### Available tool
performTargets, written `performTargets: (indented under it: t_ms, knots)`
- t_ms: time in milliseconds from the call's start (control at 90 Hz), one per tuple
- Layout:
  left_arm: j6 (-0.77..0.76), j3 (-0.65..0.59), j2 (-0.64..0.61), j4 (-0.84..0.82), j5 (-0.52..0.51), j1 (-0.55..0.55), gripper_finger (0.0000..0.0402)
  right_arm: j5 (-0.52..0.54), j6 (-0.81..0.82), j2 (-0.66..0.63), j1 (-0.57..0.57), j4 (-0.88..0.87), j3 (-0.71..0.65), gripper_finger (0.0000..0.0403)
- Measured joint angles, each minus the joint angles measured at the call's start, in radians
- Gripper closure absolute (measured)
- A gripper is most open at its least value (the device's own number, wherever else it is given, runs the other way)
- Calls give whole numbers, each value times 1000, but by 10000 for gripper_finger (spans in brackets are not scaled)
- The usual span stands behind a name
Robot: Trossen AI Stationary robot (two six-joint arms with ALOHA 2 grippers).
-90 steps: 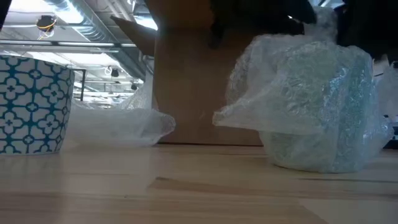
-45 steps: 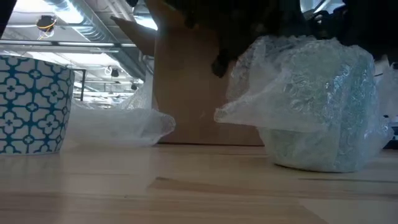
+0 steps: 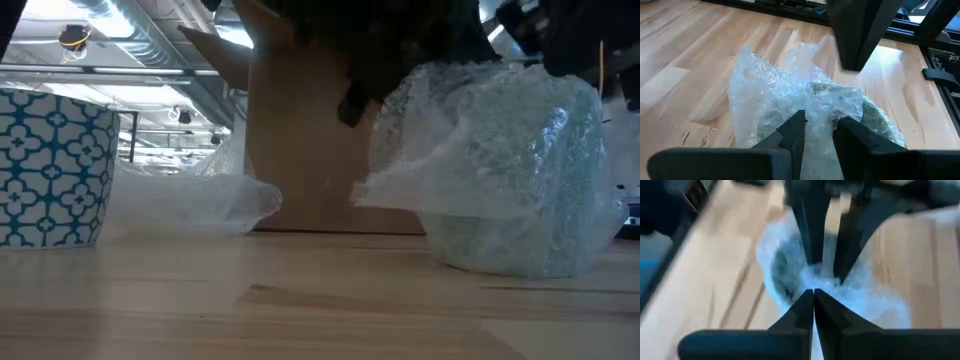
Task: Wrap mug
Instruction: Wrap the green mug with the bubble wrap
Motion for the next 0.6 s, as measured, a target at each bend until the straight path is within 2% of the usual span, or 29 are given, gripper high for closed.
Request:
performTargets:
  t_ms: [111,400,600]
  knots:
    - [0,0,0,1,0,0,324,55,-20,4,-4,69,1,402]
    - [20,0,0,1,19,1,324,44,-21,155,-33,96,2,402]
    - [28,0,-2,-3,23,0,324,44,0,209,-33,96,4,402]
